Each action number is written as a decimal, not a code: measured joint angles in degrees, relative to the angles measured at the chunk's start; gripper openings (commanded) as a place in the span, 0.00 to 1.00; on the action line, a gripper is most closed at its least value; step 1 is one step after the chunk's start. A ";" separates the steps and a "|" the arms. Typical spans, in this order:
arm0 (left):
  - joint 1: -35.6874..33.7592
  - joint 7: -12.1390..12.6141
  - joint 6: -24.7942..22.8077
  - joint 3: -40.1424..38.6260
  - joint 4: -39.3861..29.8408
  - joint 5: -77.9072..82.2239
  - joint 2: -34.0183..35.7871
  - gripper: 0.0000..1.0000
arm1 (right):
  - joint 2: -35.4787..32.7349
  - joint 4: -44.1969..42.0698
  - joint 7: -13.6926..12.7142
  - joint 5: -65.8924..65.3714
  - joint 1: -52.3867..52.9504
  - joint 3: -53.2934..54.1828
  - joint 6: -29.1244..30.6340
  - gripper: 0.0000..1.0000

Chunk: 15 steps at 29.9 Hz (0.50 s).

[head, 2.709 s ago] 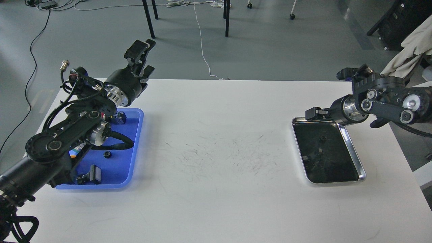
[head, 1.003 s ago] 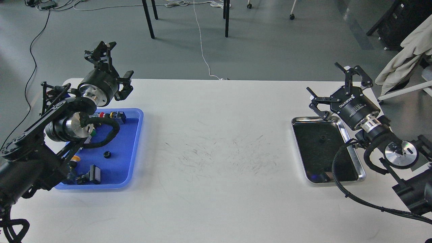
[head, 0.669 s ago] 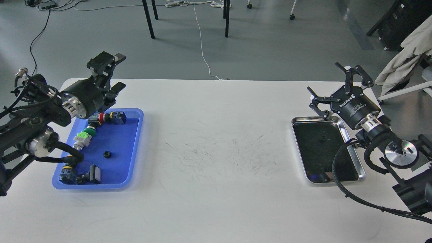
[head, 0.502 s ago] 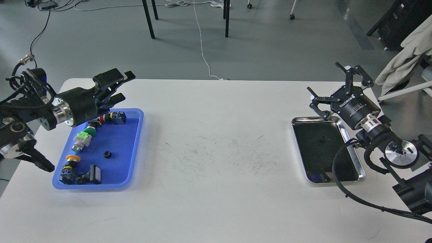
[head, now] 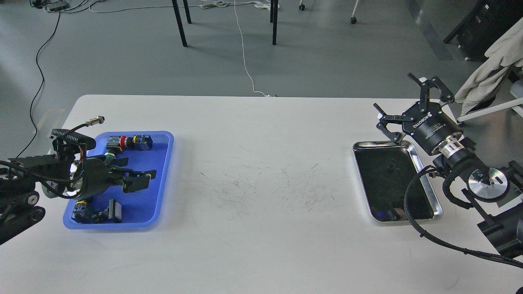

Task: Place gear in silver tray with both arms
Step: 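Reach the left gripper down into the blue tray, then close the left gripper on another small black gear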

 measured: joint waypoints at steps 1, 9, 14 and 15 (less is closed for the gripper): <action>0.00 0.01 0.43 0.43 0.58 0.22 0.00 0.90 | -0.06 0.00 0.00 0.01 0.03 0.00 0.00 0.98; 0.03 0.01 1.34 1.77 3.67 1.08 -0.38 0.78 | -0.17 0.02 -0.04 0.01 0.17 -0.02 0.00 0.98; 0.12 0.01 2.05 3.32 5.52 1.12 -1.10 0.75 | -0.17 0.03 -0.04 0.03 0.33 0.05 0.00 0.98; 0.12 -0.01 2.43 3.70 6.13 1.12 -1.35 0.75 | -0.17 0.03 -0.04 0.03 0.33 0.07 0.00 0.98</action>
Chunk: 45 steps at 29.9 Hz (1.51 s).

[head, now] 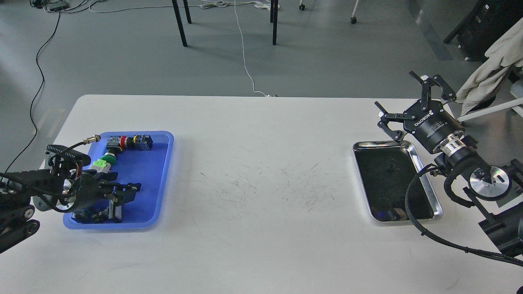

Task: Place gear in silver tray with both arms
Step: 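Close the left gripper on another small black gear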

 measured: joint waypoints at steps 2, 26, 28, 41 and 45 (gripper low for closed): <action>0.02 -0.10 0.65 0.44 1.20 0.00 -0.72 0.71 | 0.00 0.00 0.00 0.00 0.01 0.01 0.00 0.98; 0.04 -0.51 1.39 2.67 3.89 1.75 -2.19 0.00 | 0.00 -0.19 0.04 -0.10 0.11 -0.11 0.00 0.98; -0.15 -0.51 1.40 2.84 3.88 1.74 -2.19 0.00 | 0.00 -0.19 0.04 -0.10 0.17 -0.11 0.00 0.98; -1.30 -0.52 1.04 2.11 3.06 0.94 -1.84 0.00 | -0.07 -0.19 -0.01 -0.10 0.99 -0.14 -0.09 0.98; -5.18 -0.47 0.74 1.89 -0.17 -0.32 -0.54 0.00 | -0.08 -0.15 -0.03 -0.10 1.22 -0.15 -0.10 0.98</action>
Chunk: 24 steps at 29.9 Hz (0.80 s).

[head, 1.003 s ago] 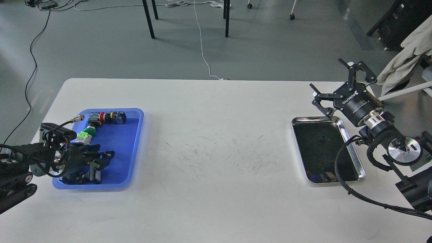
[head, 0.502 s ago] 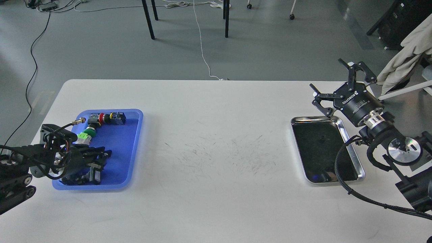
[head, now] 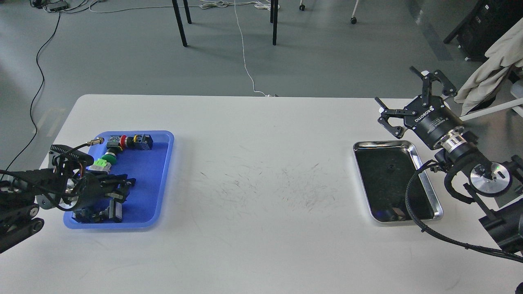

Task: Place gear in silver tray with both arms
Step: 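Close the left gripper on another small black gear, then lift the second gear out of the blue tray, then carry the second gear with the left gripper toward the table center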

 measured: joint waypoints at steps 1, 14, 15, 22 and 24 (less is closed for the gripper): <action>-1.10 0.10 -0.33 -0.01 -1.44 -0.13 0.72 0.00 | -0.01 0.00 -0.01 0.00 0.11 0.00 0.00 0.98; -18.41 10.15 -7.86 -0.71 -17.07 -7.50 -5.08 0.00 | -1.51 -0.05 -0.02 0.00 1.14 0.25 -0.24 0.98; -18.81 11.28 -7.89 -0.72 -17.15 -7.61 -6.98 0.00 | -1.83 -0.04 -0.02 0.00 1.16 0.32 -0.32 0.98; -18.57 16.56 -7.97 0.75 -13.86 -6.22 -23.49 0.00 | -3.63 0.20 -0.02 0.09 1.17 0.53 -0.53 0.98; -17.47 17.10 -7.83 2.04 -11.39 -4.71 -27.98 0.00 | -3.95 0.20 -0.02 0.09 1.13 0.52 -0.53 0.98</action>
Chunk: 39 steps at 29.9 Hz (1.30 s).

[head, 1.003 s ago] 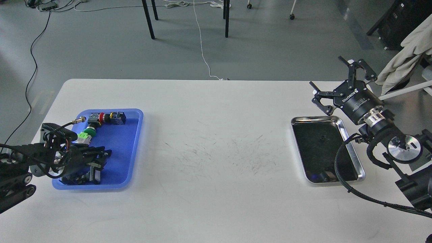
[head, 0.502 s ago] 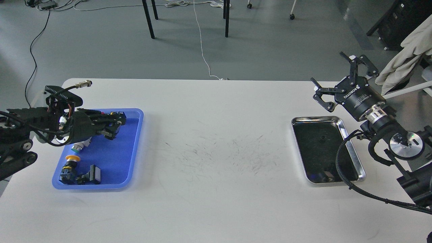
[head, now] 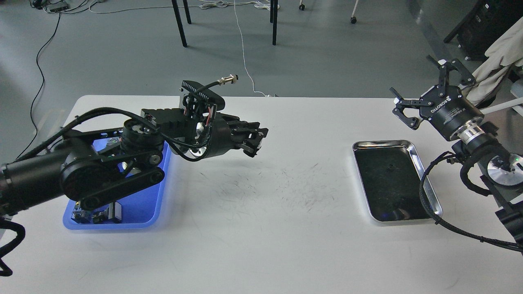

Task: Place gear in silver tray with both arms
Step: 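Carry the second gear with the left gripper toward the table center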

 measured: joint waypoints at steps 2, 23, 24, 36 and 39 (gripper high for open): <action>1.13 0.05 0.08 1.07 2.39 1.30 -3.49 0.00 | -0.16 -0.02 0.00 0.00 -0.03 -0.06 0.00 0.98; 8.46 1.00 1.08 4.39 11.93 7.13 -22.00 0.01 | -0.18 0.04 0.00 0.00 -0.53 -0.12 0.04 0.98; 8.66 1.03 1.22 4.51 12.32 7.13 -22.00 0.01 | -0.18 0.04 0.00 0.00 -0.54 -0.14 0.04 0.98; 9.64 2.98 2.62 4.06 15.01 6.81 -22.00 0.02 | -0.13 0.04 0.00 0.00 -0.58 -0.21 0.03 0.98; 9.91 3.54 3.45 4.04 13.70 6.60 -22.00 0.02 | 0.00 0.04 0.00 0.00 -0.58 -0.19 0.00 0.98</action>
